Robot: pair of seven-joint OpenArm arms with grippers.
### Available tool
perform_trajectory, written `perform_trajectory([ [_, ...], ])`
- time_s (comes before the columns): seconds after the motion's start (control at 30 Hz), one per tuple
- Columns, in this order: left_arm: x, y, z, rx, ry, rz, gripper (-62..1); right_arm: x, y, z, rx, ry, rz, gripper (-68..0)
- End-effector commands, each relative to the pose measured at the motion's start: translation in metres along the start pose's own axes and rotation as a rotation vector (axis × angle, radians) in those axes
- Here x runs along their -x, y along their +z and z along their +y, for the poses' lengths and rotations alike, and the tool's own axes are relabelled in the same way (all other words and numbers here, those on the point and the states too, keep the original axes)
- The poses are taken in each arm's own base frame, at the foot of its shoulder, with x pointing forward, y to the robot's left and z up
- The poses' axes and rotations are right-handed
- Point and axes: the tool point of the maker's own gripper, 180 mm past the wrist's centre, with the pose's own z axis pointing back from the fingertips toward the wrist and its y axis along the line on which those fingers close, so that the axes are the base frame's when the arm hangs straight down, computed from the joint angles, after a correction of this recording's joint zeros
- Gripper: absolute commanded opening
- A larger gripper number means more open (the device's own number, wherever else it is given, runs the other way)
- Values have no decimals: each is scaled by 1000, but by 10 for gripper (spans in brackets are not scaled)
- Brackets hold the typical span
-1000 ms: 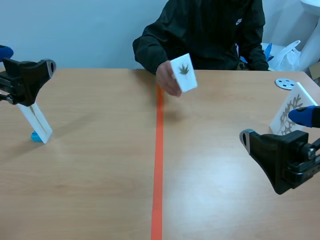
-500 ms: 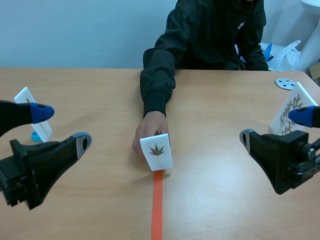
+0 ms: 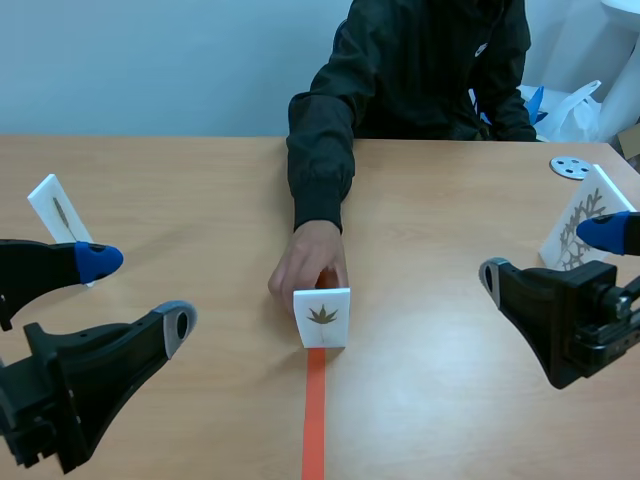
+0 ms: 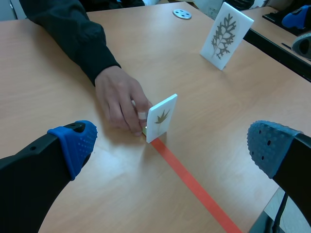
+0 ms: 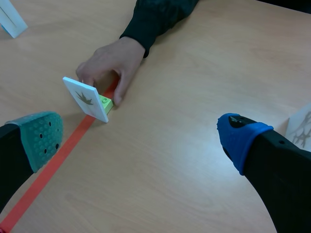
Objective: Sort the leaf by its shape. The table is split by an orange tape line. A compound leaf with several leaflets goes to the left side, a simple leaf with one blade goes to the right side. Return to the home posture when a red brick is placed on the table.
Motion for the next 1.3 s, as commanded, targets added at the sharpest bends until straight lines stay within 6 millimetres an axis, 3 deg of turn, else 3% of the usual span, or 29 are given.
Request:
perform_trajectory([
  [0.0, -5, -1, -2, 9, -12, -19, 14, -8, 0, -2, -2, 13, -28, 4],
  [0.83, 0, -4, 2, 6, -84, 17, 14, -8, 0, -2, -2, 12, -28, 4],
  [1.03, 0, -14, 6, 15, -150, 28, 14, -8, 0, -2, -2, 13, -27, 4],
  [1.27, 18, -32, 7, 51, -158, 39, 14, -8, 0, -2, -2, 13, -27, 4],
])
